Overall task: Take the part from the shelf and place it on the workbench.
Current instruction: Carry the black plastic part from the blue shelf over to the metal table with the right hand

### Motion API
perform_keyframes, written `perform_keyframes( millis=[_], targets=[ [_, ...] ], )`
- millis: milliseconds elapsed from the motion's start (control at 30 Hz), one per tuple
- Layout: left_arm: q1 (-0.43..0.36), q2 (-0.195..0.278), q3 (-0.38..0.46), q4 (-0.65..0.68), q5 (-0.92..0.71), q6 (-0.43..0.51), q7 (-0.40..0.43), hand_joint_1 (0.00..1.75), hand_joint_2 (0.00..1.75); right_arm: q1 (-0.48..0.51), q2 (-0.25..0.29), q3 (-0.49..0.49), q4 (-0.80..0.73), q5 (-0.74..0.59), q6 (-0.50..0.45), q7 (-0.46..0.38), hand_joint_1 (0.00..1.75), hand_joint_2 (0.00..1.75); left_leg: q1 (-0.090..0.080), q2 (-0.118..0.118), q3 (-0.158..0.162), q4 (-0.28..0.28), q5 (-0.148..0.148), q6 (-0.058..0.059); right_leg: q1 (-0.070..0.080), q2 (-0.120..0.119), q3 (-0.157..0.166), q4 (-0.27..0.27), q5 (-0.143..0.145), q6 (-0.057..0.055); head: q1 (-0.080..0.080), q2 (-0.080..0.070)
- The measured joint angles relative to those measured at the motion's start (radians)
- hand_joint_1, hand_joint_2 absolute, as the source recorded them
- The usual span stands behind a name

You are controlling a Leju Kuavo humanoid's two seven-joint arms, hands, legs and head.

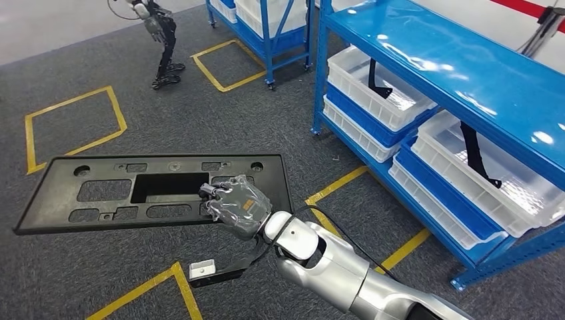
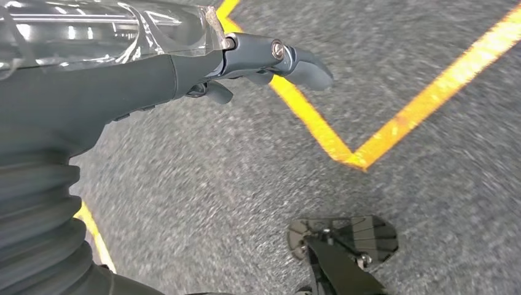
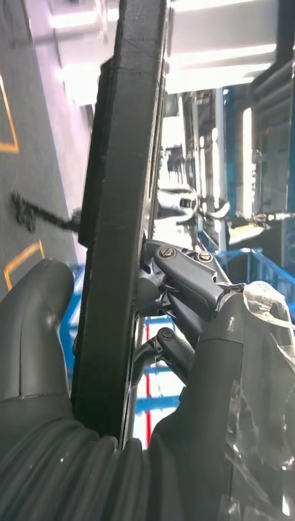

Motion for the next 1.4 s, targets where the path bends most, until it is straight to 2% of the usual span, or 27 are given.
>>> perform_keyframes(
  millis=[67, 100, 167, 233, 267, 333, 367, 433, 500, 533, 567, 600, 667, 733, 800, 867, 933, 1000, 1067, 1100, 1133, 1167, 1200, 1267, 1300, 1367, 1400],
  targets=[
    [0.003, 0.0, 0.0, 0.0, 0.007, 0.0, 0.024, 0.0, 1.75, 0.006, 0.0, 0.003, 0.004, -0.009, -0.013, 0.005, 1.75, 1.75, 0.005, 0.008, -0.035, 0.07, -0.015, -0.006, 0.001, -0.026, 0.0, 0.0, -0.003, 0.0, 0.0, 0.0],
    [0.005, 0.0, 0.0, 0.0, 0.009, 0.001, 0.035, 0.0, 1.75, 0.01, 0.0, 0.005, 0.006, -0.014, -0.018, 0.009, 1.75, 1.75, 0.008, 0.012, -0.021, 0.044, 0.005, -0.008, 0.001, -0.037, 0.001, 0.001, -0.005, 0.002, 0.0, 0.0],
    [0.006, 0.0, 0.0, 0.0, 0.012, 0.003, 0.042, 0.0, 1.75, 0.014, 0.002, 0.008, 0.008, -0.02, -0.028, 0.013, 1.75, 1.75, 0.011, 0.038, 0.053, -0.098, 0.064, -0.012, 0.0, -0.056, 0.004, 0.004, -0.011, 0.009, 0.0, 0.0],
    [-0.004, -0.009, 0.0, 0.0, 0.015, 0.017, 0.032, 0.0, 1.75, 0.011, 0.004, 0.01, 0.008, -0.026, -0.037, 0.013, 1.75, 1.75, 0.005, 0.062, 0.11, -0.206, 0.097, -0.005, 0.004, -0.072, 0.004, 0.008, -0.017, 0.019, 0.0, 0.0],
    [-0.013, -0.014, 0.0, 0.0, 0.016, 0.029, 0.026, 0.0, 1.75, 0.009, 0.006, 0.012, 0.008, -0.029, -0.041, 0.012, 1.75, 1.75, 0.0, 0.064, 0.117, -0.221, 0.096, 0.002, 0.006, -0.078, 0.004, 0.009, -0.019, 0.024, 0.0, 0.0],
    [-0.029, -0.025, 0.0, 0.0, 0.016, 0.051, 0.021, 0.0, 1.75, 0.008, 0.01, 0.016, 0.008, -0.032, -0.048, 0.012, 1.75, 1.75, -0.006, 0.047, 0.115, -0.221, 0.098, 0.017, 0.006, -0.09, 0.005, 0.01, -0.02, 0.03, 0.0, 0.0],
    [-0.035, -0.029, 0.0, 0.0, 0.016, 0.061, 0.013, 0.0, 1.75, 0.007, 0.012, 0.018, 0.007, -0.033, -0.051, 0.015, 1.75, 1.75, -0.007, 0.039, 0.116, -0.222, 0.099, 0.024, 0.003, -0.088, 0.006, 0.014, -0.026, 0.035, 0.0, 0.0],
    [-0.044, -0.037, 0.001, 0.0, 0.016, 0.084, -0.02, 0.0, 1.75, 0.002, 0.016, 0.022, 0.003, -0.033, -0.056, 0.023, 1.75, 1.75, -0.006, 0.023, 0.12, -0.225, 0.101, 0.038, -0.003, -0.053, -0.017, 0.073, -0.064, 0.041, 0.001, 0.0],
    [-0.052, -0.042, 0.002, 0.0, 0.016, 0.101, -0.049, 0.0, 1.75, -0.003, 0.017, 0.025, 0.0, -0.036, -0.061, 0.028, 1.75, 1.75, -0.006, 0.006, 0.122, -0.226, 0.102, 0.047, -0.003, -0.012, -0.083, 0.211, -0.129, 0.04, 0.001, 0.0],
    [-0.055, -0.043, 0.003, 0.0, 0.015, 0.104, -0.054, 0.0, 1.75, -0.004, 0.017, 0.027, 0.0, -0.037, -0.062, 0.028, 1.75, 1.75, -0.007, -0.004, 0.122, -0.226, 0.102, 0.049, -0.002, -0.004, -0.121, 0.281, -0.152, 0.038, 0.001, 0.0],
    [-0.056, -0.044, 0.004, 0.0, 0.014, 0.106, -0.056, 0.0, 1.75, -0.004, 0.017, 0.028, -0.001, -0.036, -0.063, 0.027, 1.75, 1.75, -0.009, -0.016, 0.123, -0.226, 0.101, 0.05, 0.0, -0.001, -0.148, 0.325, -0.158, 0.036, 0.001, 0.0],
    [-0.057, -0.045, 0.004, 0.0, 0.014, 0.106, -0.056, 0.0, 1.75, -0.003, 0.017, 0.03, -0.001, -0.035, -0.063, 0.027, 1.75, 1.75, -0.011, -0.029, 0.123, -0.226, 0.101, 0.05, 0.001, 0.001, -0.159, 0.332, -0.145, 0.032, 0.001, 0.0],
    [-0.057, -0.047, 0.004, 0.0, 0.012, 0.106, -0.056, 0.0, 1.75, -0.003, 0.017, 0.034, -0.005, -0.033, -0.063, 0.024, 1.75, 1.75, -0.013, -0.056, 0.126, -0.226, 0.101, 0.05, 0.004, 0.014, -0.124, 0.232, -0.072, 0.019, 0.001, 0.0],
    [-0.06, -0.051, 0.005, 0.0, 0.011, 0.105, -0.049, 0.0, 1.75, -0.004, 0.017, 0.037, -0.009, -0.038, -0.064, 0.017, 1.75, 1.75, -0.015, -0.082, 0.125, -0.224, 0.1, 0.048, 0.004, 0.055, -0.064, 0.091, -0.008, 0.009, 0.001, 0.0],
    [-0.06, -0.054, 0.005, 0.0, 0.011, 0.1, -0.042, 0.0, 1.75, -0.004, 0.018, 0.041, -0.01, -0.044, -0.069, 0.001, 1.75, 1.75, -0.011, -0.104, 0.118, -0.224, 0.101, 0.043, 0.004, 0.077, -0.037, 0.028, 0.007, 0.007, 0.0, 0.0],
    [-0.055, -0.054, 0.005, 0.0, 0.012, 0.093, -0.04, 0.0, 1.75, -0.004, 0.019, 0.044, -0.01, -0.048, -0.072, -0.01, 1.75, 1.75, -0.005, -0.118, 0.111, -0.225, 0.102, 0.033, 0.004, 0.057, -0.033, 0.018, 0.009, 0.005, 0.0, 0.0],
    [-0.051, -0.054, 0.005, 0.0, 0.013, 0.089, -0.038, 0.0, 1.75, -0.004, 0.021, 0.047, -0.009, -0.051, -0.072, -0.011, 1.75, 1.75, -0.007, -0.081, 0.093, -0.193, 0.081, 0.022, 0.002, 0.034, -0.026, 0.008, 0.012, 0.0, 0.0, 0.0],
    [-0.054, -0.053, 0.006, 0.0, 0.012, 0.086, -0.037, 0.0, 1.75, -0.003, 0.021, 0.048, -0.009, -0.055, -0.072, -0.014, 1.75, 1.75, -0.009, -0.02, 0.038, -0.082, 0.026, 0.011, 0.003, 0.009, -0.023, 0.004, 0.013, -0.003, 0.0, 0.0],
    [-0.055, -0.053, 0.007, 0.0, 0.01, 0.083, -0.037, 0.0, 1.75, -0.002, 0.02, 0.049, -0.007, -0.059, -0.072, -0.022, 1.75, 1.75, -0.004, 0.003, -0.025, 0.046, -0.019, 0.002, 0.006, -0.017, -0.022, 0.004, 0.01, -0.005, 0.0, 0.0],
    [-0.054, -0.053, 0.007, 0.0, 0.01, 0.083, -0.037, 0.0, 1.75, -0.001, 0.019, 0.049, -0.006, -0.061, -0.072, -0.026, 1.75, 1.75, -0.002, 0.008, -0.037, 0.067, -0.018, -0.002, 0.006, -0.03, -0.022, 0.004, 0.008, -0.005, 0.0, 0.0],
    [-0.053, -0.053, 0.008, 0.0, 0.009, 0.082, -0.037, 0.0, 1.75, 0.0, 0.019, 0.051, -0.005, -0.062, -0.071, -0.028, 1.75, 1.75, 0.0, 0.012, -0.025, 0.043, 0.001, -0.004, 0.006, -0.041, -0.021, 0.005, 0.006, -0.004, 0.0, 0.0],
    [-0.053, -0.053, 0.008, 0.0, 0.009, 0.082, -0.036, 0.0, 1.75, 0.001, 0.019, 0.052, -0.005, -0.063, -0.071, -0.028, 1.75, 1.75, 0.002, 0.023, 0.007, -0.021, 0.034, -0.005, 0.006, -0.052, -0.018, 0.005, 0.003, -0.001, 0.0, 0.0],
    [-0.054, -0.053, 0.009, 0.0, 0.008, 0.082, -0.034, 0.0, 1.75, 0.001, 0.02, 0.053, -0.005, -0.064, -0.07, -0.029, 1.75, 1.75, 0.0, 0.046, 0.047, -0.101, 0.064, -0.005, 0.006, -0.062, -0.015, 0.005, 0.0, 0.003, 0.0, 0.0],
    [-0.057, -0.053, 0.01, 0.0, 0.005, 0.082, -0.032, 0.0, 1.75, -0.001, 0.019, 0.054, -0.005, -0.067, -0.071, -0.03, 1.75, 1.75, -0.009, 0.08, 0.107, -0.211, 0.097, 0.004, 0.012, -0.077, -0.009, 0.007, -0.007, 0.012, 0.0, 0.0],
    [-0.057, -0.053, 0.01, 0.0, 0.005, 0.082, -0.032, 0.0, 1.75, -0.001, 0.019, 0.055, -0.005, -0.068, -0.071, -0.031, 1.75, 1.75, -0.014, 0.085, 0.116, -0.227, 0.097, 0.011, 0.015, -0.085, -0.007, 0.008, -0.009, 0.016, 0.0, 0.0],
    [-0.056, -0.053, 0.011, 0.0, 0.004, 0.082, -0.033, 0.0, 1.75, -0.002, 0.019, 0.056, -0.004, -0.069, -0.07, -0.032, 1.75, 1.75, -0.017, 0.065, 0.117, -0.228, 0.098, 0.024, 0.016, -0.1, -0.002, 0.008, -0.014, 0.024, 0.0, 0.0],
    [-0.055, -0.054, 0.011, 0.0, 0.003, 0.082, -0.033, 0.0, 1.75, -0.002, 0.019, 0.056, -0.005, -0.069, -0.069, -0.031, 1.75, 1.75, -0.016, 0.054, 0.119, -0.23, 0.1, 0.03, 0.014, -0.094, -0.002, 0.015, -0.022, 0.029, 0.0, 0.0]
  ],
)
